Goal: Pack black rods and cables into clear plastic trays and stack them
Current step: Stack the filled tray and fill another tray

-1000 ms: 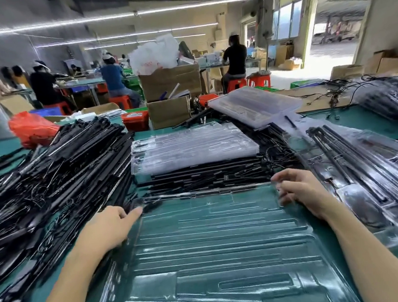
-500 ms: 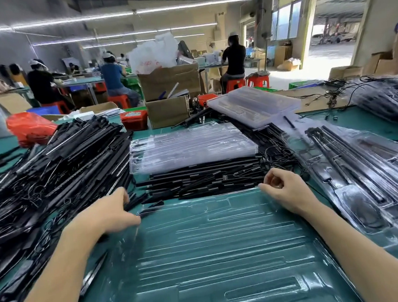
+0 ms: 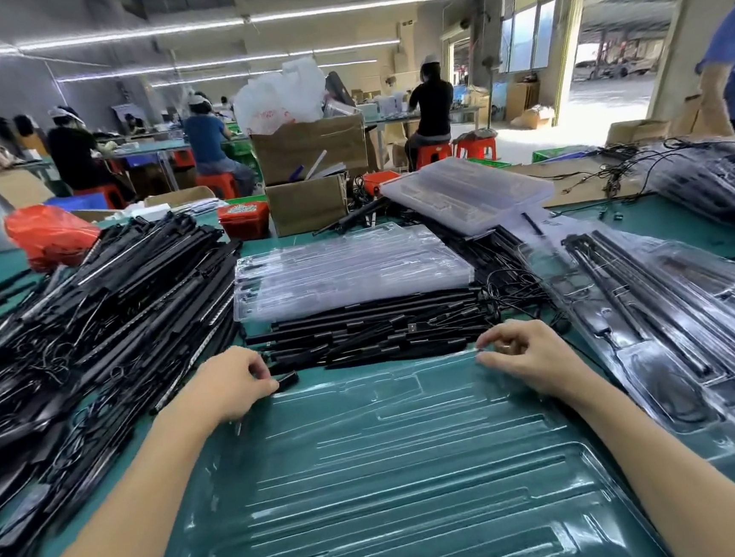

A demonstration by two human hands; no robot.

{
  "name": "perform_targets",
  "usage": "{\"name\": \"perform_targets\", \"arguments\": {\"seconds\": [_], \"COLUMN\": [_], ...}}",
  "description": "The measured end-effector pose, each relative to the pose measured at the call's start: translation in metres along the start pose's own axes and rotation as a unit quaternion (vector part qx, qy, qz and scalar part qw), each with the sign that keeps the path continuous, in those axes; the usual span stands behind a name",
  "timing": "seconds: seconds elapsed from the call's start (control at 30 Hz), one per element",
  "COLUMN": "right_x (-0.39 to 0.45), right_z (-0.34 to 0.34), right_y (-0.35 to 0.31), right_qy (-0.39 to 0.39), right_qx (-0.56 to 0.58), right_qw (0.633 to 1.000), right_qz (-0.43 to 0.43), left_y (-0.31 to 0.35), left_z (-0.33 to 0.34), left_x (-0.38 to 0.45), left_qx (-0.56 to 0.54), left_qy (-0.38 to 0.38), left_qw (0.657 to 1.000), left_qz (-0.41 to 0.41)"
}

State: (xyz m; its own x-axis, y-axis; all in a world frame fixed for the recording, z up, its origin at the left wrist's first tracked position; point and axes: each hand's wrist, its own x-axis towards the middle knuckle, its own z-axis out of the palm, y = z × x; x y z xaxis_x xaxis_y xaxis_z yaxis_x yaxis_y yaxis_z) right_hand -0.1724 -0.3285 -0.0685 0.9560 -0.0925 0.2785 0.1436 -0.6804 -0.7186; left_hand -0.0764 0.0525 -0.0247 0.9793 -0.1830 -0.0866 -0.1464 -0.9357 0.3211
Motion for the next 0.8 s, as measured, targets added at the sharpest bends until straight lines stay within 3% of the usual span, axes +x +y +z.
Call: {"name": "perform_targets", "arguments": {"seconds": [0.17,0.3,0.4,0.47,0.53,0.67,0.8], "right_x": [-0.001,0.001,0.001,0.001,0.001,0.001,0.0], "right_z": [-0.001,0.001,0.0,0.001,0.001,0.002,0.002], "right_y": [0.0,0.001,0.001,0.001,0.001,0.0,-0.002], "right_qy": [0.024,-0.014,-0.005,-0.006,0.001,0.014,0.019], "right_qx": [0.007,-0.042,-0.035,-0.031,-0.028,-0.031,-0.033], "right_qw": [1.0,0.999,0.999,1.0,1.0,0.999,0.999], "right_qz": [0.0,-0.004,-0.005,-0.001,0.006,0.017,0.023], "left_y": [0.006,0.014,0.018,0.018,0.017,0.016,0.015], "left_z": [0.002,0.016,0.015,0.014,0.017,0.022,0.022], "left_x": [0.004,0.011,0.028,0.038,0.045,0.048,0.043], "left_qx": [0.139,0.217,0.134,0.12,0.143,0.188,0.131], "left_qy": [0.099,0.19,0.129,0.037,-0.01,0.041,0.088], "left_qw": [0.985,0.955,0.975,0.988,0.989,0.981,0.987], "left_qz": [0.024,0.072,0.125,0.092,0.049,0.021,0.036]}}
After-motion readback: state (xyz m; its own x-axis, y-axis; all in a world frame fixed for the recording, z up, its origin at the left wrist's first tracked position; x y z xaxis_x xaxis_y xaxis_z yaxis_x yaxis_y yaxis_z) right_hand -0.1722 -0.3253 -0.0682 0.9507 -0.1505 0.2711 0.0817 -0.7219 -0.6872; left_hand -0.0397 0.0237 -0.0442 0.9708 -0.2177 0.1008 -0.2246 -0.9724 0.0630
